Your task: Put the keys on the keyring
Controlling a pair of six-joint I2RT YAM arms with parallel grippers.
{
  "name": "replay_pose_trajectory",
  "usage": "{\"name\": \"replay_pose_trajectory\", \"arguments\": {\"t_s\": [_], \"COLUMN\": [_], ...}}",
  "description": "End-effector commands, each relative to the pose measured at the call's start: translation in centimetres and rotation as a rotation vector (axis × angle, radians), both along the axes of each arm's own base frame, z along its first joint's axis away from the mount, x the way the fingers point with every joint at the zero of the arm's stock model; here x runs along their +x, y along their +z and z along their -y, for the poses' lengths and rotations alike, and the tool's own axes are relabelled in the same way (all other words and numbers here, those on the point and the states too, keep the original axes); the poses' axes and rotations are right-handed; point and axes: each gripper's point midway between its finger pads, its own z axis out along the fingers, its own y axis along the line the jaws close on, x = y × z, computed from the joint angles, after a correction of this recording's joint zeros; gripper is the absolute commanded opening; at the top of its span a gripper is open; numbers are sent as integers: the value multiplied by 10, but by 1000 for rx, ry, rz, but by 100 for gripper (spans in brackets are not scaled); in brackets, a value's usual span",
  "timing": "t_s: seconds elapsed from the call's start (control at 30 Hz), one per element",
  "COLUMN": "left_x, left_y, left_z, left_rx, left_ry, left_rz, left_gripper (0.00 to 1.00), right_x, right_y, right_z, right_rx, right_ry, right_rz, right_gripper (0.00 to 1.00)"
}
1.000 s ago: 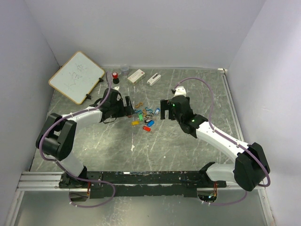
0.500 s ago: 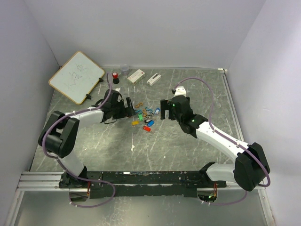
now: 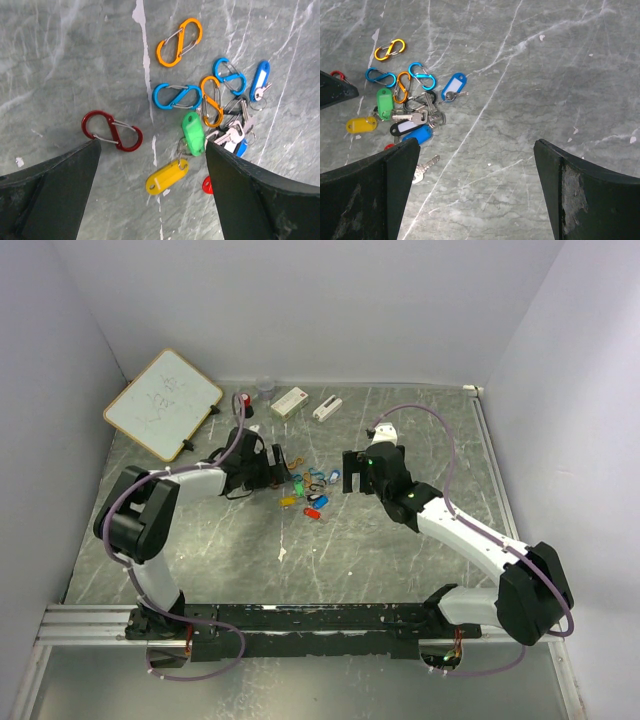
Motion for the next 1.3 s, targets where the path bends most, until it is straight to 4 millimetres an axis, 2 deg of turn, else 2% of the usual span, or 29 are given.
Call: {"name": "replay_pose_trajectory", "arguments": {"t_s": [0.0, 0.43, 0.73, 0.93, 1.07, 1.27], "left_x": [8, 32, 28, 19, 17, 18], "left_y": [-3, -13, -11, -13, -17, -15], "left_z": [7, 11, -12, -26, -28, -19], "left_rx": [2, 45, 143, 204, 258, 379], "left_ry": [-20, -23, 26, 44, 43, 29], "left_rz": [1, 6, 25, 33, 39, 92], "left_gripper": [99, 99, 97, 90, 86, 81], "right_x": [5, 7, 7, 7, 7, 6], "right_y": [1, 3, 3, 3, 3, 2], "right_z": [5, 9, 8, 6, 7, 8], "right_rx": [-7, -17, -7, 1, -2, -4], "right_ry": [-18, -23, -22, -16, -18, -21], "right_rz": [19, 18, 18, 16, 18, 16], "right_gripper": [100, 100, 100, 100, 100, 100]}}
